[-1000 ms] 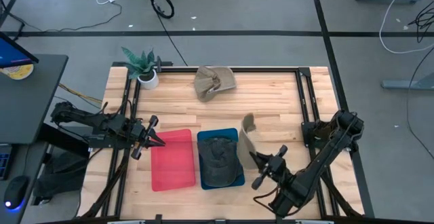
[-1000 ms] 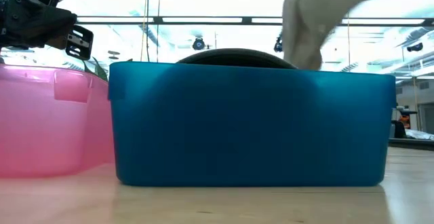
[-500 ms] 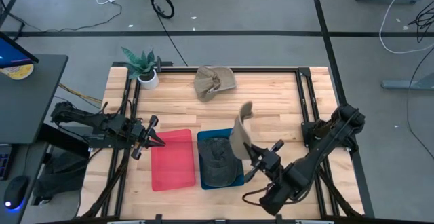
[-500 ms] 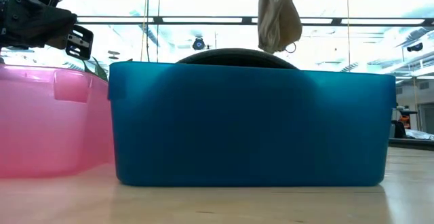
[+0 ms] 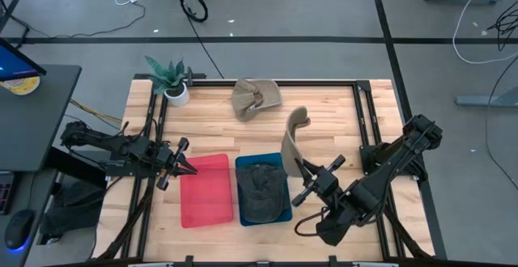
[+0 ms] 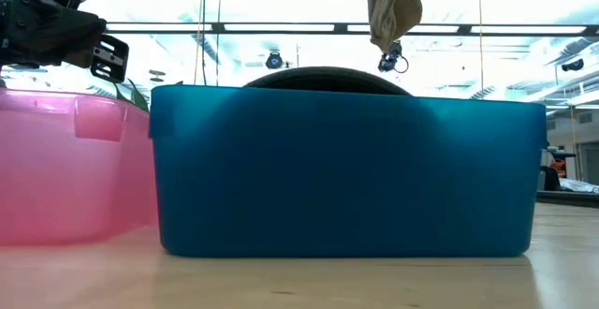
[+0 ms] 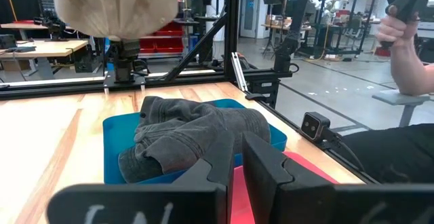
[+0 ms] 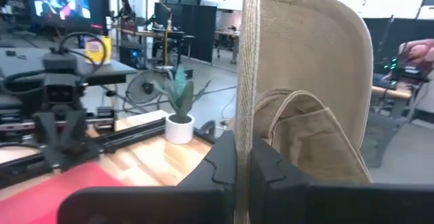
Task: Pick & Place hat
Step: Put the bottom brown cap into the red bin
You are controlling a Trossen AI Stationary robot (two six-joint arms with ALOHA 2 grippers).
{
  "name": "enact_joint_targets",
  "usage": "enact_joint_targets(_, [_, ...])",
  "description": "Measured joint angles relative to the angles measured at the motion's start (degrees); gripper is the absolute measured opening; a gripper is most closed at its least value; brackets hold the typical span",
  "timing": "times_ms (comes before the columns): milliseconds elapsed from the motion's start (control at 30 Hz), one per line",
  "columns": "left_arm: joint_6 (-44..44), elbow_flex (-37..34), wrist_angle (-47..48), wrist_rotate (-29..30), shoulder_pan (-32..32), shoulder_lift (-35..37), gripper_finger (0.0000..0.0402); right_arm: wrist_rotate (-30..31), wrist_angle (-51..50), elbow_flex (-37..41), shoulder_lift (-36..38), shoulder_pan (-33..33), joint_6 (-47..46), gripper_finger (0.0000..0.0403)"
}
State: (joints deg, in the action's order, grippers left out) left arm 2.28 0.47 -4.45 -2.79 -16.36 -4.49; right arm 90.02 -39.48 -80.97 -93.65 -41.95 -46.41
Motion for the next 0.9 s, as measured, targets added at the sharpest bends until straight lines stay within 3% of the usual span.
enact_joint_targets(133, [-0.10, -0.01, -2.43, 0.04, 0.00, 0.00, 0.0034, -2.36, 0.08, 0.00, 0.86, 1.81, 6.46, 0.0005])
enact_joint_targets(267, [0.14, -0.01, -6.01, 0.24, 0.01, 0.02, 0.0034, -9.90, 1.82, 0.00, 0.91, 4.89, 17.34, 0.0005])
enact_joint_targets(433, [0.34, -0.02, -9.50, 0.28, 0.01, 0.01, 0.0034, -18.22, 8.29, -0.01, 3.37, 8.92, 14.57, 0.0005])
enact_joint_targets(500, [0.45, 0.00, -10.85, 0.31, 0.00, 0.02, 0.0034, -20.53, 13.50, -0.02, 3.44, 9.67, 18.08, 0.0005])
enact_joint_targets(567, [2.14, 0.00, -12.21, 0.33, 0.00, 0.00, 0.0034, -26.61, 22.30, 1.06, 3.30, 10.07, 24.67, 0.0005])
enact_joint_targets(733, [9.47, -0.02, -14.47, 2.09, 0.00, 0.00, 0.0034, -53.03, 53.00, 5.27, 3.17, 12.24, 40.74, 0.0005])
enact_joint_targets(800, [12.83, -0.01, -15.05, 3.57, 0.00, 0.00, 0.0034, -58.63, 59.52, 7.02, 3.09, 13.36, 44.01, 0.0005])
enact_joint_targets(900, [13.71, 0.00, -15.88, 7.24, 0.00, 0.00, 0.0034, -61.74, 63.47, 8.85, 2.95, 14.91, 48.59, 0.0005])
